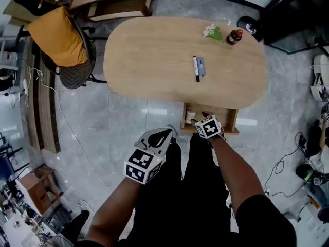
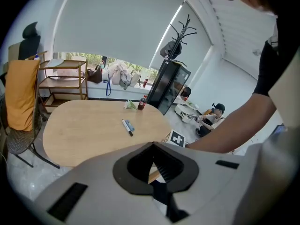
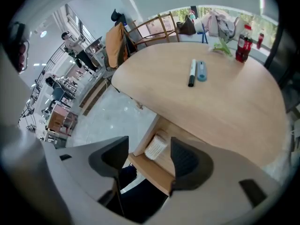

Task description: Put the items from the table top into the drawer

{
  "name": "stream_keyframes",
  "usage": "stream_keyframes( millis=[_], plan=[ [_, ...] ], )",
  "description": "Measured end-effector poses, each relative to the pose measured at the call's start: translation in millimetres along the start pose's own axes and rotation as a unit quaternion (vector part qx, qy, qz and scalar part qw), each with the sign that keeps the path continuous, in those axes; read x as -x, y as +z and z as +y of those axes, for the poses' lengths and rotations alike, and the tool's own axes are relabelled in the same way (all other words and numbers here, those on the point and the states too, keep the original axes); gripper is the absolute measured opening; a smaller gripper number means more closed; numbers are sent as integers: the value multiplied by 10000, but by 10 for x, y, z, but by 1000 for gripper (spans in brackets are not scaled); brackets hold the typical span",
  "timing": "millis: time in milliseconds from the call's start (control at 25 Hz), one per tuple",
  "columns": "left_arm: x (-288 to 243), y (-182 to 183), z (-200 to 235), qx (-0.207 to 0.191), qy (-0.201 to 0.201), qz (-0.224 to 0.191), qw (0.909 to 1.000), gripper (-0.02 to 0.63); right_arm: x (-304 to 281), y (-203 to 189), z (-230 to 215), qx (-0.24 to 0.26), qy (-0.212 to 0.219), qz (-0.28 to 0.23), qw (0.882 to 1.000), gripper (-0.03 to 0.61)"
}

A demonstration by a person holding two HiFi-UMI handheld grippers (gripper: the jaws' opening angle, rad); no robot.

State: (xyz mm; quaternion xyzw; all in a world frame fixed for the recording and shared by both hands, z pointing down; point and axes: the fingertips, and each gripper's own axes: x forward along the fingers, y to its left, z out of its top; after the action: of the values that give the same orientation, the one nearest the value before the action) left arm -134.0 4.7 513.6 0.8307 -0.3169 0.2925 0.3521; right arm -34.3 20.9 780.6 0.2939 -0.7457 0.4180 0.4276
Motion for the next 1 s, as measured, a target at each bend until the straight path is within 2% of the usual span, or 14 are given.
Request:
stream_keyframes(
  millis=[160,400,600,720,840,1000],
  plan=[
    [142,230,-112,-187,-60,-213,9996,2,488,216,109,156,-27,-361,9992,272],
    [389,387,-158,-294,-51,-419,9987,2,1214,602,266,-24,-145,-1226,9923,259],
    [508,375,-154,-273,35,-445,9986,2,1740,854,332,-261,-330,-1918,9805,135],
    [547,469,-220,-366,43,-538,9979,0,2192,1041,487,-258,-212,-2403,9701,67],
    [583,667,-358,-452,-14,-726,9963,2,2778,1196,700,-67,25,-2882,9575,20],
    [678,1044,-493,-521,-104,-1137,9921,2,3461,1362,876,237,115,-3368,9412,5]
  ],
)
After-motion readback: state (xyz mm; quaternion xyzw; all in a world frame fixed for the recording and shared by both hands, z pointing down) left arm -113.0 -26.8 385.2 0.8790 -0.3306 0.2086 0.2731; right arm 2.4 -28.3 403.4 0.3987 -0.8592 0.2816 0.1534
